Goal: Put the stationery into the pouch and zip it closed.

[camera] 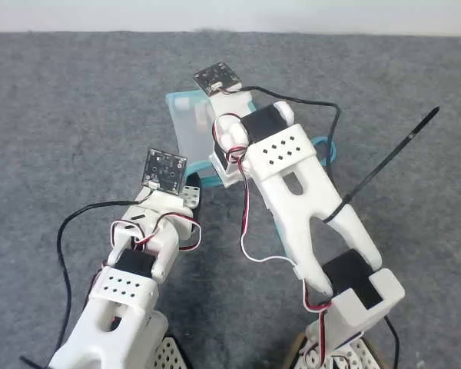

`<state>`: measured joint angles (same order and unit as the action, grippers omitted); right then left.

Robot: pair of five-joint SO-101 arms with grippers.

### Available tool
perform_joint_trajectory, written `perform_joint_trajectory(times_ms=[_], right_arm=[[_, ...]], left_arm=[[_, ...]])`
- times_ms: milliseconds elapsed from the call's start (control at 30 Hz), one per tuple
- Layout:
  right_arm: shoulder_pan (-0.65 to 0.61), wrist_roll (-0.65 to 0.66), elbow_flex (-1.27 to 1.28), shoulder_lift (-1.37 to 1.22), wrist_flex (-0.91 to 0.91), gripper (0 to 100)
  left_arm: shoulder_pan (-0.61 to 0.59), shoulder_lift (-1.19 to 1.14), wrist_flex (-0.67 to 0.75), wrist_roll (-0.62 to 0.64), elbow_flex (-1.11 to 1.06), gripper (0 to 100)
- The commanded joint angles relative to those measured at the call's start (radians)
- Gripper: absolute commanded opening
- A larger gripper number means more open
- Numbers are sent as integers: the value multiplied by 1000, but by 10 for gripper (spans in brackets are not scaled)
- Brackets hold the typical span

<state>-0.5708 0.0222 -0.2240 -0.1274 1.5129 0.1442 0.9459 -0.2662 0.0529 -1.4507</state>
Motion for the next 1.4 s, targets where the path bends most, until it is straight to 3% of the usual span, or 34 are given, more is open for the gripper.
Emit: perform_joint_trajectory(times_ms=[0, 100, 233, 467, 667, 833, 1067, 1300, 1367], right_arm=[[1, 80, -55, 150, 8, 253], [-16, 127, -44, 249, 65, 252], [-22, 196, 153, 378, 64, 252], [-18, 230, 749, 596, -211, 252], [-16, 226, 1049, 702, -358, 252], [1, 224, 1135, 704, -426, 252], [134, 232, 1215, 704, -452, 251], [139, 224, 1290, 702, -568, 247], [139, 224, 1290, 702, -575, 200]], left_arm=[[8, 2, 34, -18, 10, 12], [8, 2, 34, -18, 10, 12], [8, 2, 35, -17, 10, 12], [6, 2, 35, -18, 10, 12], [-15, 2, 35, -18, 10, 12], [-20, 2, 35, -18, 10, 12], [-17, 2, 34, -18, 1, 12], [-17, 2, 34, -18, 1, 12], [-18, 2, 34, -18, 1, 12]])
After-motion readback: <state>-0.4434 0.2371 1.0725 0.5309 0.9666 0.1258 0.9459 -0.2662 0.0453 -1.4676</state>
